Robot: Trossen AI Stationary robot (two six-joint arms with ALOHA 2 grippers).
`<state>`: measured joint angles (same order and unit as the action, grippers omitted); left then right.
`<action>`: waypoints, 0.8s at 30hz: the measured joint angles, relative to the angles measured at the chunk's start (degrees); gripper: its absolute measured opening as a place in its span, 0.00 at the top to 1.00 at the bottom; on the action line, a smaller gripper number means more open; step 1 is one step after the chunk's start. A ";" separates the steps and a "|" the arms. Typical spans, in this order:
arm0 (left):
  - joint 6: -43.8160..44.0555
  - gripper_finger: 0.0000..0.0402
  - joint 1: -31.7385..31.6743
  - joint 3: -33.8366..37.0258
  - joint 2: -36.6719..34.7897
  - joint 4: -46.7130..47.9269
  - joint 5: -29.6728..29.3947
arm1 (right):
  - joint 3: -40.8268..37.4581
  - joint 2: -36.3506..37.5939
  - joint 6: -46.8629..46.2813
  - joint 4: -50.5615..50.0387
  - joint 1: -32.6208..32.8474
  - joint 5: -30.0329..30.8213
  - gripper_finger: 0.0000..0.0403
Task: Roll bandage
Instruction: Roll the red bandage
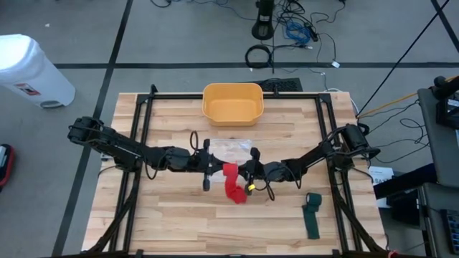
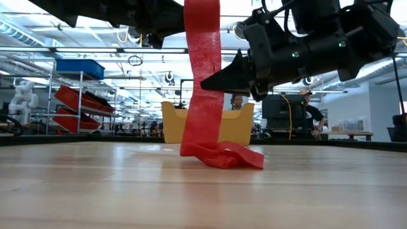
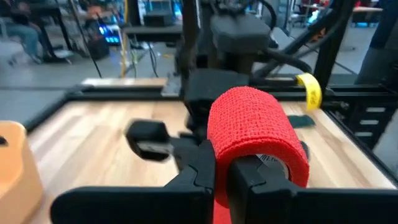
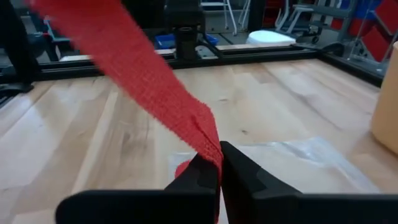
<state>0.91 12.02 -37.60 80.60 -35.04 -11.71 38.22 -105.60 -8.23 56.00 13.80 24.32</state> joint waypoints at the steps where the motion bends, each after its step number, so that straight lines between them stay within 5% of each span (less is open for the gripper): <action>1: 0.33 0.97 0.10 0.00 0.00 0.49 0.40 | 0.00 0.02 0.40 0.16 -0.29 -0.02 1.00; 24: 1.84 0.97 3.90 0.02 0.00 1.83 1.64 | -0.02 0.35 4.68 1.16 -1.55 -0.17 1.00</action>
<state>2.74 15.92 -37.58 80.60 -33.21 -10.08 38.20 -105.25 -3.56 57.16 12.25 24.14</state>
